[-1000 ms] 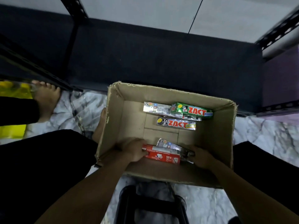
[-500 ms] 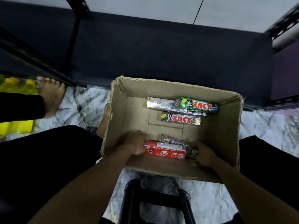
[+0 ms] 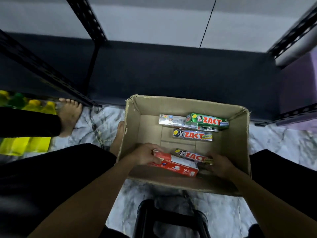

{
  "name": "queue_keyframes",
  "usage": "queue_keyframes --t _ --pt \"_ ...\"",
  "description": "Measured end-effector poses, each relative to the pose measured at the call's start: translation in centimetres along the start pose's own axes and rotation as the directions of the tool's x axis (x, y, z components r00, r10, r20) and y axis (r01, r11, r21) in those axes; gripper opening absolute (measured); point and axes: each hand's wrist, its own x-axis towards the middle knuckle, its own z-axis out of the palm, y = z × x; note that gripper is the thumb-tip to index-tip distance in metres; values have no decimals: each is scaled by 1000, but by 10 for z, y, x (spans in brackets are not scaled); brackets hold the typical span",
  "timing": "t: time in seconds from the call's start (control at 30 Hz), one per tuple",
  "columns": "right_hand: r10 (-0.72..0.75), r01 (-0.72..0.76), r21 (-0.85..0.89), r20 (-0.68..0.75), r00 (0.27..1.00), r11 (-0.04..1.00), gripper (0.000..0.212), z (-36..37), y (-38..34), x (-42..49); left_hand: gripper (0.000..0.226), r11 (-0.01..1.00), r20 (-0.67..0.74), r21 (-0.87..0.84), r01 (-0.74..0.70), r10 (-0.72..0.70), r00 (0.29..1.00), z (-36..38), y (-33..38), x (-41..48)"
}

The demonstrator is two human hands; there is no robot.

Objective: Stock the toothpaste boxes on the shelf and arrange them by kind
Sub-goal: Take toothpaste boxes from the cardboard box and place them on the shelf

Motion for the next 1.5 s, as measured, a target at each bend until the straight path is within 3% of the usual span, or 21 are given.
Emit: queue_keyframes --t 0.1,0.27,0.37,0.47,0.63,0.77,1.1,1.27,1.5 --pt "-32 35 42 -67 997 998 51 -18 -8 -17 34 996 -41 -19 -86 85 996 -8 23 -24" --pt "-142 148 13 -199 970 989 51 -52 -34 -55 37 940 -155 317 -127 184 971 -27 53 -62" --pt "-271 287 24 -268 925 957 54 -78 -57 -84 34 904 -239 406 -137 250 938 -42 71 -94" --pt "-403 431 5 -344 848 902 41 -109 -86 -119 30 887 -303 403 -228 364 881 -59 93 -131" --pt "-561 598 -70 -446 697 799 35 -167 -133 -201 28 810 -385 486 -329 536 751 -94 134 -211" --pt "-664 699 -159 -512 545 697 35 -210 -170 -268 26 788 -485 451 -420 611 626 -117 168 -286" --pt "-771 802 -361 -611 183 476 36 -280 -250 -404 21 648 -616 510 -566 734 285 -151 210 -445" --pt "-751 817 -387 -655 83 428 31 -322 -285 -437 25 587 -692 477 -655 710 132 -176 224 -501" --pt "-611 813 -322 -790 52 485 26 -384 -331 -422 21 616 -812 475 -629 581 -45 -242 268 -514"
